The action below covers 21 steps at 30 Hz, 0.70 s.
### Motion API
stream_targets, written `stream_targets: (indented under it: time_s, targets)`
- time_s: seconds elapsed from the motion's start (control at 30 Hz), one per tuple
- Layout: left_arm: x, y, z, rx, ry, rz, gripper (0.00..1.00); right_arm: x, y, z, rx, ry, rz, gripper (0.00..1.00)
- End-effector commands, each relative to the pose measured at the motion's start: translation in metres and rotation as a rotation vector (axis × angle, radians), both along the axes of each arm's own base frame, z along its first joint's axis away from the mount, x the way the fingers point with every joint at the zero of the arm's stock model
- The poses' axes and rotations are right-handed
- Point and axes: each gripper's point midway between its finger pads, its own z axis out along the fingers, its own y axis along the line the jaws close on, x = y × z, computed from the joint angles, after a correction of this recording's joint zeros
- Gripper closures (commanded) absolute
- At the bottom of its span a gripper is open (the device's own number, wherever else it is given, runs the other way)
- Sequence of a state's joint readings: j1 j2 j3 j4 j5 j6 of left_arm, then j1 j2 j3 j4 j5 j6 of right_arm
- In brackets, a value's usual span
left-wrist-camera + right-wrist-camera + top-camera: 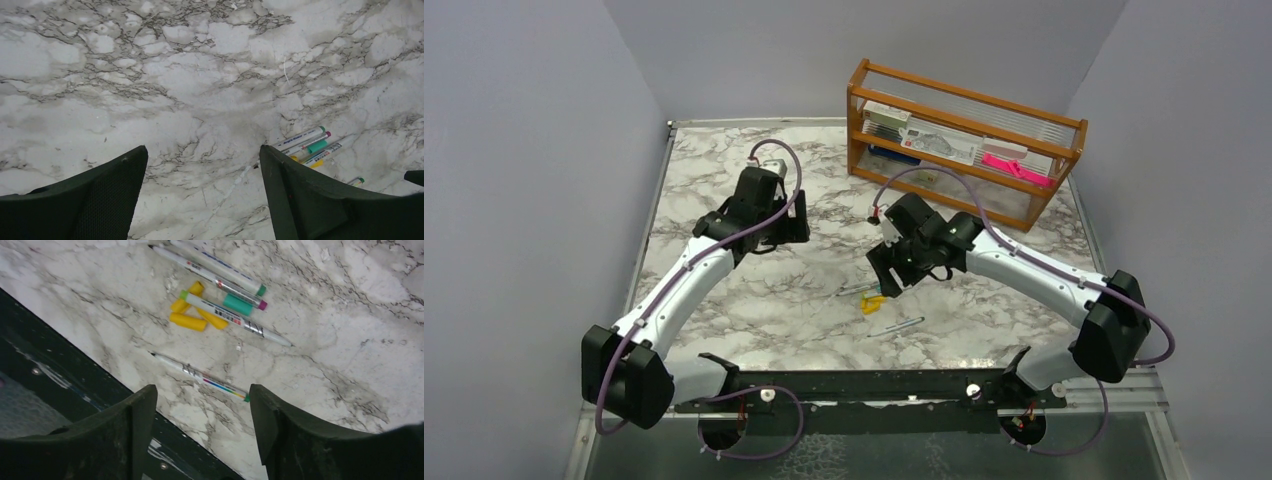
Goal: Insert the pens into the pen caps
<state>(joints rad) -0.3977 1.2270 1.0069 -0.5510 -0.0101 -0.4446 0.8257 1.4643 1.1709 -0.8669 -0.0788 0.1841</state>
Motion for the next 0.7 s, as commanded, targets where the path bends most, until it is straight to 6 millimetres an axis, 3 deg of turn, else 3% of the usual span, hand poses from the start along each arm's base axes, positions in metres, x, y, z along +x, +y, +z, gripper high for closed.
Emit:
stream_targets:
  time_s: [0.0, 0.13, 0.33, 0.5, 0.67]
  targets:
    - [0.003, 0.023, 0.014, 0.145, -0.015, 0.007, 0.11, 0.000, 0.036, 0.024, 0.191, 0.013, -0.018, 0.29]
    - [-0.004, 0.002, 0.010, 0.039, 0.016, -0.023, 0.10, 0.017, 0.039, 0.026, 0.201, -0.053, -0.064, 0.27]
    - [0.010, -0.018, -0.004, 0.114, -0.023, -0.105, 0.20, 0.040, 0.042, 0.016, 0.291, -0.156, -0.228, 0.27]
    - [0.015, -0.044, -0.014, 0.042, -0.044, -0.179, 0.27, 0.034, 0.045, -0.006, 0.389, -0.168, -0.277, 0.35]
    - [0.002, -0.053, -0.008, 0.050, -0.094, -0.169, 0.21, 0.007, 0.051, -0.017, 0.367, -0.236, -0.260, 0.37]
